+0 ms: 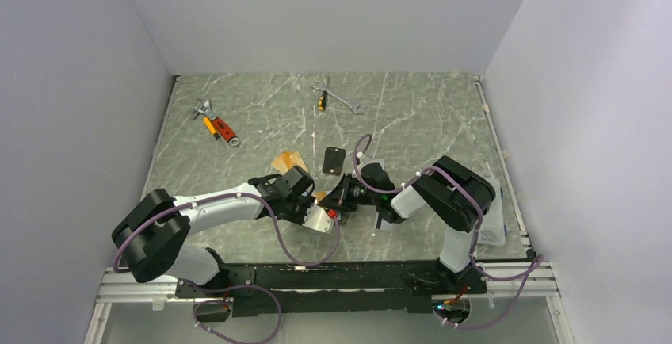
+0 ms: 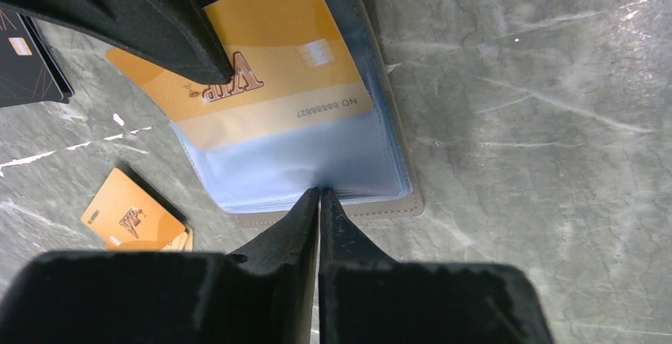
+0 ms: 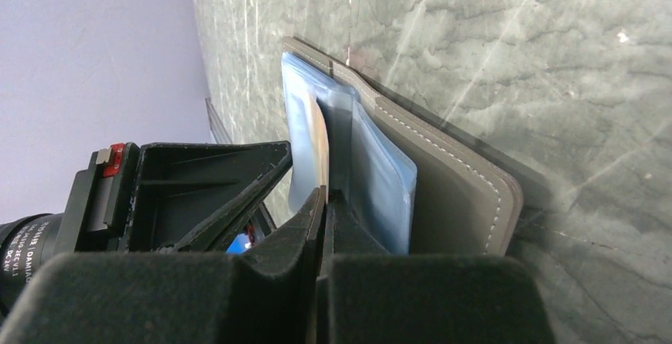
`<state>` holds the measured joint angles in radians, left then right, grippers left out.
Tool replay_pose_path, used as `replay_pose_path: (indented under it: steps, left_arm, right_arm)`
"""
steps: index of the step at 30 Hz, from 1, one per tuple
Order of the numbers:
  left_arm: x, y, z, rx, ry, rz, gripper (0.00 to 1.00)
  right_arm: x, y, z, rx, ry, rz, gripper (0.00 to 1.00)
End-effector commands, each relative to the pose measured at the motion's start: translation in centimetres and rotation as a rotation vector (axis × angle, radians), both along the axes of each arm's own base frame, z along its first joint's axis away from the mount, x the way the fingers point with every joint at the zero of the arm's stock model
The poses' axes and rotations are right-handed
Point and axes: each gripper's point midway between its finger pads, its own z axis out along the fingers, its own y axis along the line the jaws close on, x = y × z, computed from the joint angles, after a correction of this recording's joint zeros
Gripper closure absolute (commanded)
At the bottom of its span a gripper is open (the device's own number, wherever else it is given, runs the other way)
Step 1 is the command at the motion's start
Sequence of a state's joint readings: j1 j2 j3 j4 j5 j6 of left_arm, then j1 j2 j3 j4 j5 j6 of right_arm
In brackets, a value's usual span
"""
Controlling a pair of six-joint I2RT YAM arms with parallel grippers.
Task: Put the credit cards into the card holder
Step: Insert the credit card into the card holder.
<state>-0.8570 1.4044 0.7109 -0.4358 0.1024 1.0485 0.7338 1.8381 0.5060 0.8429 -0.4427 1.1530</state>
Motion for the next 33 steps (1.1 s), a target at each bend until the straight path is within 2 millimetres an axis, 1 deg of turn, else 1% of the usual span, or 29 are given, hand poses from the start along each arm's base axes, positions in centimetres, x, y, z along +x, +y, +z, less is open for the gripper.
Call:
replay_pose_path:
  steps: [1, 4, 6, 7, 11, 13, 18, 21, 24, 25, 33]
  left_arm:
    - [-1.6, 0.9, -0.7, 0.028, 0.063, 0.001, 0.91]
    - [-1.6, 0.9, -0.6, 0.031, 0.065, 0.005, 0.91]
    - [-1.6, 0.9, -0.5, 0.027, 0.065, 0.007, 0.91]
    - [-1.6, 0.9, -0.5, 0.026, 0.064, 0.005, 0.91]
    - [-1.7, 1.0, -0.5, 0.025, 0.059, 0.004, 0.91]
    - [-1.7, 1.1, -0.6, 0.023, 0.061, 0.007, 0.91]
    - [-1.8, 1.1, -0.7, 0.02, 0.06, 0.01, 0.92]
    - [-1.8, 1.1, -0.6, 0.014, 0.057, 0.011, 0.92]
    - [-1.7, 1.0, -0.5, 0.01, 0.055, 0.015, 0.92]
    - [-1.7, 1.0, -0.5, 0.009, 0.056, 0.015, 0.92]
    - [-1.8, 0.9, -0.9, 0.006, 0.063, 0.015, 0.92]
  right_arm:
    - [-1.1, -1.8, -2.8, -0.137, 0.048, -0.004, 0.96]
    - [-1.0, -2.2, -3.0, -0.163, 0.045, -0.02, 0.78]
    - [-0.6, -2.5, -2.9, -0.183, 0.036, -0.044, 0.68]
    - [-0.6, -2.5, -2.8, -0.19, 0.028, -0.047, 0.58]
    - [-0.2, -3.0, -2.2, -0.259, -0.019, -0.064, 0.52]
    - [-0.2, -3.2, -2.0, -0.292, -0.034, -0.065, 0.51]
    - [-0.8, -3.6, -2.5, -0.382, -0.05, -0.062, 0.51]
    - [-0.7, -3.4, -2.2, -0.384, -0.067, -0.063, 0.58]
    - [-0.5, -2.7, -2.0, -0.381, -0.081, -0.05, 0.73]
    - [-0.4, -2.5, -1.8, -0.383, -0.089, -0.047, 0.76]
    - [-0.3, 0.1, -0.5, -0.388, -0.149, -0.004, 0.78]
